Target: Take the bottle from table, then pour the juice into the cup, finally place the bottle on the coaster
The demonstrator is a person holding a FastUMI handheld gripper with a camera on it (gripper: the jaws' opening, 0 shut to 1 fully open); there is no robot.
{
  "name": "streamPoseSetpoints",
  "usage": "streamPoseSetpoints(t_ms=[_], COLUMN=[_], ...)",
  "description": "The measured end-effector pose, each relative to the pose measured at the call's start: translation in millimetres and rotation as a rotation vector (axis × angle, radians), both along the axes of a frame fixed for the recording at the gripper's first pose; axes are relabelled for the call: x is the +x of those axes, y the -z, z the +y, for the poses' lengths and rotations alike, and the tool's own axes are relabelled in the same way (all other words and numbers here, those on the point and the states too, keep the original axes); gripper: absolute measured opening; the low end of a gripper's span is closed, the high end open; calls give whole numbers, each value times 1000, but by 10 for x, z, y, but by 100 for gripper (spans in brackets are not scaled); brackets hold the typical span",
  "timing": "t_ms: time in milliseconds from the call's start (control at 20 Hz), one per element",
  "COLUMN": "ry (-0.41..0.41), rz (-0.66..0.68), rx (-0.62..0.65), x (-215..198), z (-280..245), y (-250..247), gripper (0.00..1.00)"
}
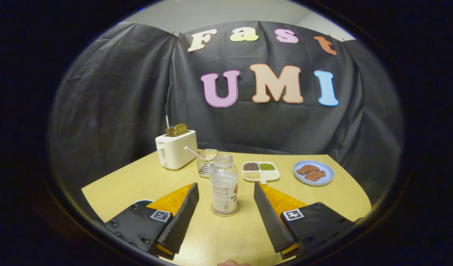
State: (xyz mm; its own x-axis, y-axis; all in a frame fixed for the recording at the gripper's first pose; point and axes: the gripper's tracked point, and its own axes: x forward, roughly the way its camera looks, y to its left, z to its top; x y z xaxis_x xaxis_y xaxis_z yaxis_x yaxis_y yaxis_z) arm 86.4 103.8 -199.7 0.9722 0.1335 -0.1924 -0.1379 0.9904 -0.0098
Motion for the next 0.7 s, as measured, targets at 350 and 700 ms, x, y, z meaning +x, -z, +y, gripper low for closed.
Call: streamPoseSetpoints(t_ms=[350,700], ry=[36,95], rz=[-35,-100], rx=[-66,-79], x=[-358,-618], z=[-174,-353], y=[-484,-1000], gripper=[94,94])
